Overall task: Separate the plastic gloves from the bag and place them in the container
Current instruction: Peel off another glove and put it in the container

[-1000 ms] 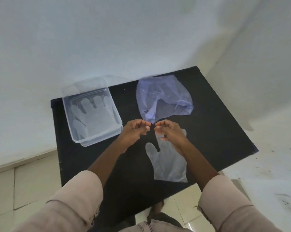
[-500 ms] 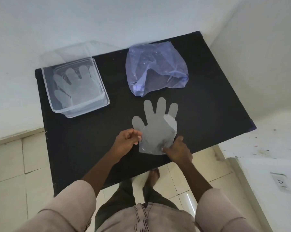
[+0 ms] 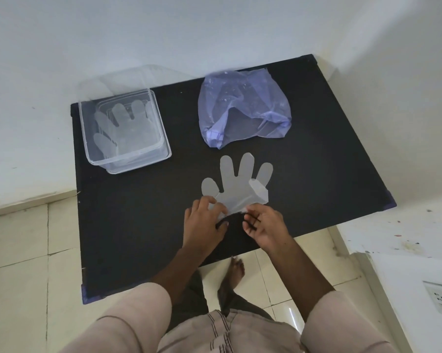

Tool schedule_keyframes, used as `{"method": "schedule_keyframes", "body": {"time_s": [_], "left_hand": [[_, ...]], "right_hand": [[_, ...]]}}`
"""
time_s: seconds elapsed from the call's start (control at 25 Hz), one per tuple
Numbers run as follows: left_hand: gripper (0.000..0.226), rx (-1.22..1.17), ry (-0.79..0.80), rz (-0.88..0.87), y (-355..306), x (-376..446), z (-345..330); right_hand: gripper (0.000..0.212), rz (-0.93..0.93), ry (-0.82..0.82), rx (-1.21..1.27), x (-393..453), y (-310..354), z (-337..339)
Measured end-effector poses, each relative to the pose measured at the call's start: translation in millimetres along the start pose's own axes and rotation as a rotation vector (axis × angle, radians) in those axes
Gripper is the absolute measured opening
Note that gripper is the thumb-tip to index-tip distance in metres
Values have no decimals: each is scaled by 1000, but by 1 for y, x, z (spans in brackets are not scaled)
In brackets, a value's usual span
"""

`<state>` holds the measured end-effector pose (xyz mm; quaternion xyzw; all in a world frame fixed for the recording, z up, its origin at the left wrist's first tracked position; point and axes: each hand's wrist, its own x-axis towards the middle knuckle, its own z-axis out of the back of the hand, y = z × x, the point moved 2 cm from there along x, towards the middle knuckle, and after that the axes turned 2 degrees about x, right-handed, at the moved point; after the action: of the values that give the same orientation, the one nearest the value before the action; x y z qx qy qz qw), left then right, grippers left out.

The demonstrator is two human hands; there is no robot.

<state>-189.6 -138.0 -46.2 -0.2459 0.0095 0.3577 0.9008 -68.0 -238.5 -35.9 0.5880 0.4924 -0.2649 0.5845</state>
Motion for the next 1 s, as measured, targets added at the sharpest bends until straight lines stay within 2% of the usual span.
{"method": "schedule_keyframes", "body": {"time_s": [0.08, 0.12, 0.2, 0.28, 0.32, 0.4, 0.52, 0.6, 0.68, 0.8, 1.0], "left_hand": [[17, -36, -84, -9, -3, 12, 9], [15, -69, -92, -6, -5, 18, 15], [13, -128, -67, -2, -10, 29, 26], [12, -159, -32, -3, -15, 37, 34], [11, -173, -20, 0, -17, 39, 37], [10, -216, -10, 24, -22, 43, 44], [8, -278, 13, 58, -26, 51, 57], [7, -300, 52, 91, -24, 56, 70], [7, -341, 85, 111, -20, 62, 87], [12, -503, 87, 133, -20, 68, 120], [16, -884, 49, 144, -26, 73, 172]], "right_hand": [[22, 123, 26, -111, -2, 8, 7], [40, 259, -3, -282, -2, 11, 14], [79, 598, -95, -791, 0, 18, 26], [100, 828, -121, -1177, 3, 20, 30], [101, 908, -115, -1254, 3, 22, 28], [90, 1069, -93, -1303, 2, 26, 21], [48, 1211, -87, -1317, -2, 39, 12], [26, 1237, -67, -1284, -5, 51, 10], [16, 1221, 34, -1179, -12, 67, 4], [16, 1076, 224, -979, -34, 101, -19], [14, 763, 396, -770, -65, 150, -61]]}}
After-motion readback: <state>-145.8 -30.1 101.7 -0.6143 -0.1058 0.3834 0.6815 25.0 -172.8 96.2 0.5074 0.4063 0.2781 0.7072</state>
